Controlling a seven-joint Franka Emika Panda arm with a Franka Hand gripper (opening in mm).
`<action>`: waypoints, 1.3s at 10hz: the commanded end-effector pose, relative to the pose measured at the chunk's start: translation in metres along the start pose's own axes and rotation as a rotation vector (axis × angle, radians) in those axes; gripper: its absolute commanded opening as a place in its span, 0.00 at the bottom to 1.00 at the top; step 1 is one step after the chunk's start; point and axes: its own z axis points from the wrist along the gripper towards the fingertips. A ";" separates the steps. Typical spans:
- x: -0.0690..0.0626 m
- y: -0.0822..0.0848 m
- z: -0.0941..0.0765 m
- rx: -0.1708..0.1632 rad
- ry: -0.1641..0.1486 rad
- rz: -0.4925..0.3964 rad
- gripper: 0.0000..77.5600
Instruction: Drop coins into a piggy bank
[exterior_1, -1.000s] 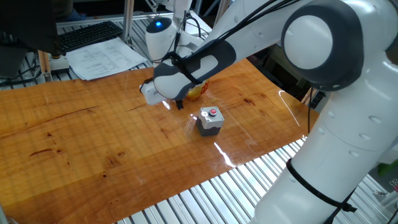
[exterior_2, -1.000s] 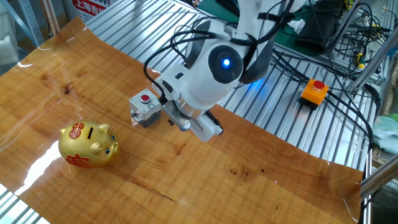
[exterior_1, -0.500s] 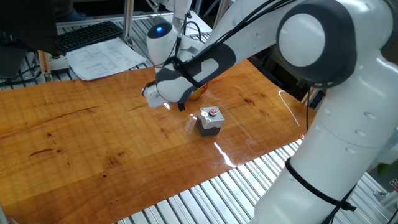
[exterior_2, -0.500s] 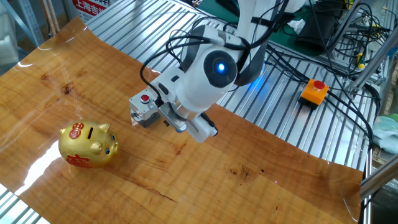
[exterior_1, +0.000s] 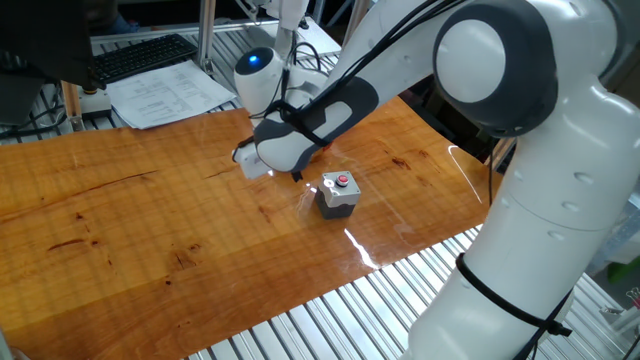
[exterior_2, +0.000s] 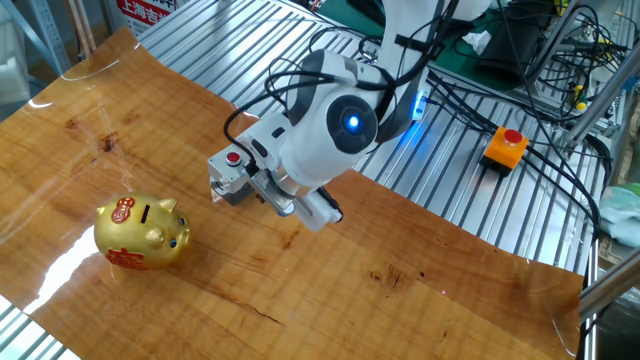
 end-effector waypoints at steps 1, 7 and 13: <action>0.003 -0.001 0.003 0.009 -0.002 0.000 0.00; 0.005 0.000 0.007 0.007 -0.004 0.026 0.00; 0.005 0.000 0.007 0.008 0.070 0.105 0.00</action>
